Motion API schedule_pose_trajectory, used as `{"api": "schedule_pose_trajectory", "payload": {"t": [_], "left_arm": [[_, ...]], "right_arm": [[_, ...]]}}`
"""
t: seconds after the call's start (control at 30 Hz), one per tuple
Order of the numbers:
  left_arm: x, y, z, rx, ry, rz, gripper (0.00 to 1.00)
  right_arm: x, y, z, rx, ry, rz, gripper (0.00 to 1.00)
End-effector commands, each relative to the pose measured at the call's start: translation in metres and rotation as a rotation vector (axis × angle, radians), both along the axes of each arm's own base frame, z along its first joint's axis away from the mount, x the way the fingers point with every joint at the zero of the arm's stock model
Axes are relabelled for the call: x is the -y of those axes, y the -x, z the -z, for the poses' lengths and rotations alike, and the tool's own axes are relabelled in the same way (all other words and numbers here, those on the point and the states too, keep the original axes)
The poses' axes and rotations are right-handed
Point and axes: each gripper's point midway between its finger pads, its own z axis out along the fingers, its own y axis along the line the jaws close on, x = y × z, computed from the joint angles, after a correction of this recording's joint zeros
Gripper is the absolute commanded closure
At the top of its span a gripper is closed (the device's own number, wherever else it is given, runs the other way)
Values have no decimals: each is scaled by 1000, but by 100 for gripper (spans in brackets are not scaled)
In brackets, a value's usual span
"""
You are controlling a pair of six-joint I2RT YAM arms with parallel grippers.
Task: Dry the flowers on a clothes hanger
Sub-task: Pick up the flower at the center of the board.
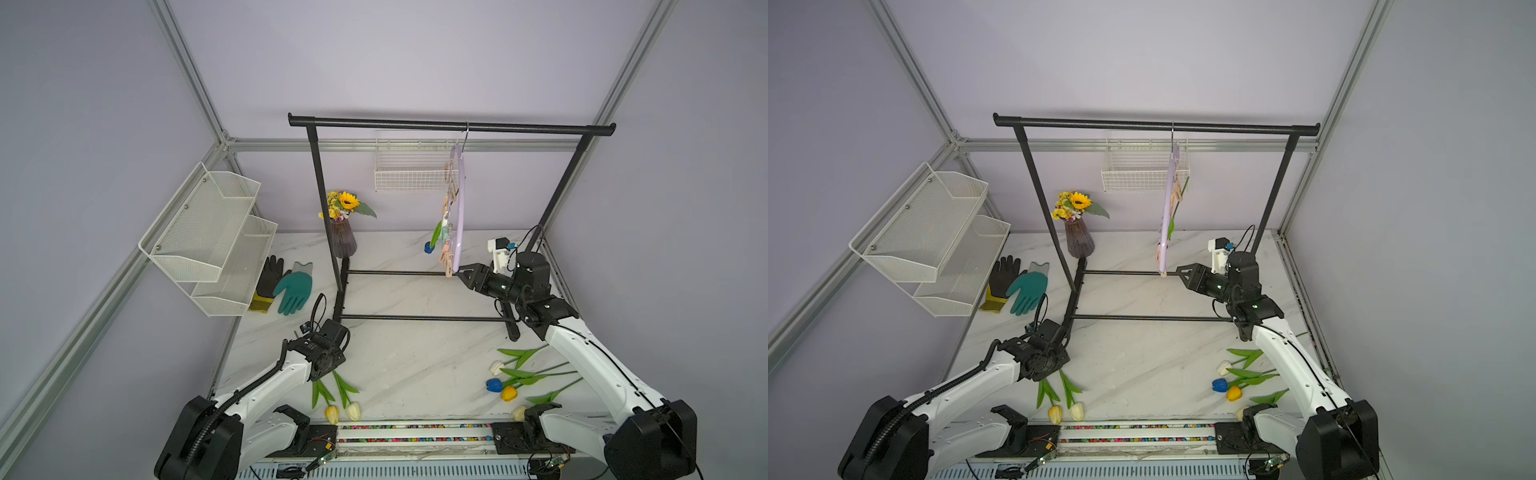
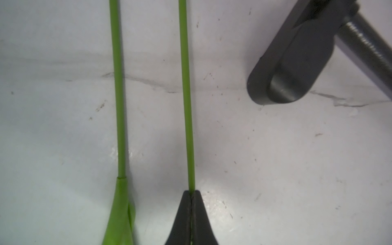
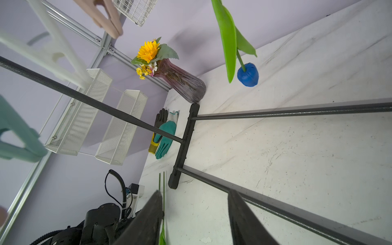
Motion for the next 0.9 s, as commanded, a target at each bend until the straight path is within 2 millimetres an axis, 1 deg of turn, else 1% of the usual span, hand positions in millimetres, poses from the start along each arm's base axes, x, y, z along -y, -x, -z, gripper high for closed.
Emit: {"api": "schedule_pose_trajectory", "payload": {"t": [0.0,0.17,0.27,0.33,0.4,0.5,0.6,0.7,0.77,0.87], "left_arm": [[-1,-5,-23,69,41,-56,99],[-1,-13,-61,163,70,-58,100],[13,-26,-90,271,135,13,100],[35,-42,-119,395,195,155,100],[48,-51,-142,469,214,245,100],[77,-62,-172,570,255,421,100],[106,-68,-196,669,332,559,100],[136,-73,-213,746,384,692,100],[152,-75,-220,783,414,759,100],[174,-80,-228,855,489,842,100]], "right_arm": [[6,7,-7,-2,-27,36,48],[4,11,-26,27,-61,30,48],[1,15,-37,45,-94,4,48],[-5,19,-44,67,-126,-35,48],[-10,24,-49,87,-141,-74,48],[-14,28,-53,117,-154,-108,48],[-24,33,-54,149,-172,-190,48],[-35,39,-52,181,-206,-285,48],[-41,42,-49,201,-224,-326,48],[-43,41,-51,267,-249,-319,48]]}}
